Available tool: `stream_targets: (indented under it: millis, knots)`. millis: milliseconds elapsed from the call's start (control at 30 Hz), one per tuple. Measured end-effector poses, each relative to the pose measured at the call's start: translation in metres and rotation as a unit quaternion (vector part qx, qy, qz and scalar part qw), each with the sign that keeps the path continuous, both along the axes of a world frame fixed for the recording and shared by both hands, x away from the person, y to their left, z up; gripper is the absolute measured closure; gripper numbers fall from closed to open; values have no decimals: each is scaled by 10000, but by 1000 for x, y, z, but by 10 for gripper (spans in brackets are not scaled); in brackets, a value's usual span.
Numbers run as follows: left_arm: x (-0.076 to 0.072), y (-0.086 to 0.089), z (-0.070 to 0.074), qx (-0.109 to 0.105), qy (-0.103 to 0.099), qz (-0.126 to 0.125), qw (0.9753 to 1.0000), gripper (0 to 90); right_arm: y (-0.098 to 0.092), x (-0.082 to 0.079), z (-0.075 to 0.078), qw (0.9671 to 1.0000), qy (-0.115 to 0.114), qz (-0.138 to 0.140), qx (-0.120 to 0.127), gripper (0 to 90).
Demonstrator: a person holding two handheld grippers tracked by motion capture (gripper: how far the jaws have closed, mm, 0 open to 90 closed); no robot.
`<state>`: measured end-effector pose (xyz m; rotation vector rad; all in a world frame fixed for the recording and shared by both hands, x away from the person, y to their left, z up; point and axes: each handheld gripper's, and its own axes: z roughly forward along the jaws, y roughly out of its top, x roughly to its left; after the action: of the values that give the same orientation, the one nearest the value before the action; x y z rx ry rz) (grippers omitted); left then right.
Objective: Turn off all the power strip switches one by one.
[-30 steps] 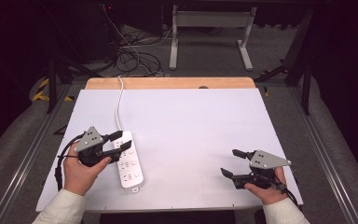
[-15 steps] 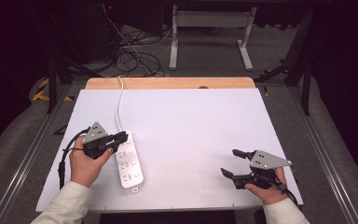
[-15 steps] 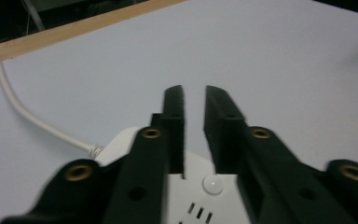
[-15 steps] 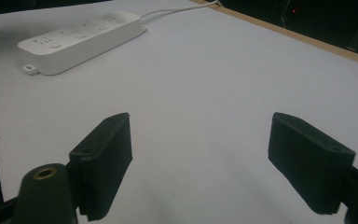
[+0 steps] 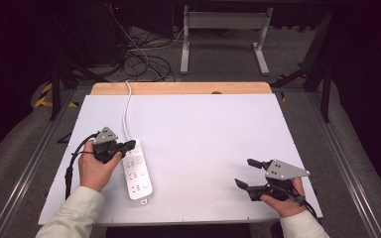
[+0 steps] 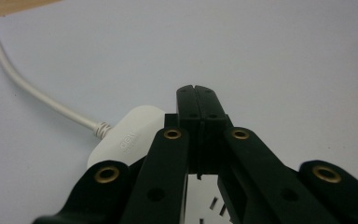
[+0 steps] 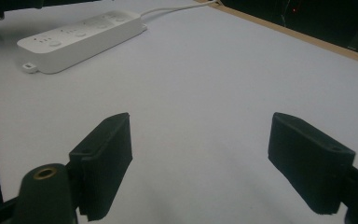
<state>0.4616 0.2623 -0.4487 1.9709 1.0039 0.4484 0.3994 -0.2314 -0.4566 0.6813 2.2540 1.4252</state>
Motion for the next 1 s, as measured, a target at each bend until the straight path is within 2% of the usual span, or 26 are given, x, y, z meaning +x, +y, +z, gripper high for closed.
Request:
stream_targets:
  millis: [200,267,467,600,633,700,1000]
  knots:
    - [8,0,-6,161,81,62,9998,900,0,0,0,10000,12,-1,-17,220]
    - [10,-1,-8,136,134,49,9998,900,0,0,-1,10000,14,4,-12,220]
    - [12,-4,-11,244,258,14,9994,900,0,0,-1,10000,20,7,-10,219]
    - [13,-6,-12,344,296,-30,9990,900,0,0,-1,10000,22,13,-11,219]
    - [13,-6,-12,427,260,-28,9987,900,0,0,-1,10000,26,16,-12,218]
    - [14,-8,-14,359,364,-69,9987,900,0,1,-1,10000,27,23,-25,217]
    - [15,-7,-15,462,400,-37,9981,900,0,1,-1,10000,24,22,-22,216]
